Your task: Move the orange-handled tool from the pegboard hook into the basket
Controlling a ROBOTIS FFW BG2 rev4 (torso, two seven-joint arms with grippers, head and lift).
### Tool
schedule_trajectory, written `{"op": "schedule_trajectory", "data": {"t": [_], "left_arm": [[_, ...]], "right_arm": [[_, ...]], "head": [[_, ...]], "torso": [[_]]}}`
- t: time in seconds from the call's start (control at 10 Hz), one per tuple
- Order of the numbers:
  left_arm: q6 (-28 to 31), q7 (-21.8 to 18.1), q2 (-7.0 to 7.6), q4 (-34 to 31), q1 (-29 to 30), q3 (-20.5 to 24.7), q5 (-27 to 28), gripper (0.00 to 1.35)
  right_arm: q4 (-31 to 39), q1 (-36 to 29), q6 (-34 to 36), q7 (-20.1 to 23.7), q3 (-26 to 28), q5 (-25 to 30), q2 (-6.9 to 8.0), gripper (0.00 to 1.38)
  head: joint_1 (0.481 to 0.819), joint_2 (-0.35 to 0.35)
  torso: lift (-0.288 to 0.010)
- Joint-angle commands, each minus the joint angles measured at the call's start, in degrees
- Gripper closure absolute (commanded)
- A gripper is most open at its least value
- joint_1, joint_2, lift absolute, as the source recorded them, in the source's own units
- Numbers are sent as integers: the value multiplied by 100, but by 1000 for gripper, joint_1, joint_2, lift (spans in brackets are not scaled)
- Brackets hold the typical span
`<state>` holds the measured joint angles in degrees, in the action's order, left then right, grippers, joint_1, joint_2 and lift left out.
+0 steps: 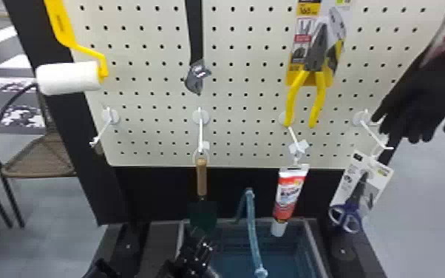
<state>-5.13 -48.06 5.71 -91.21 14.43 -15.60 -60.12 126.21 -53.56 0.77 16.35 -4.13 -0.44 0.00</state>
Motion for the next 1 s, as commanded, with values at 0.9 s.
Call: {"op": "schedule_trajectory", "data": {"t": [0.9], "left_arm": [[-6,-1,0,-13,0,13,0,239]], "right_arm": [[0,1,2,0,0,0,5,285]], "head": [[549,0]], "torso": [[-100]]}}
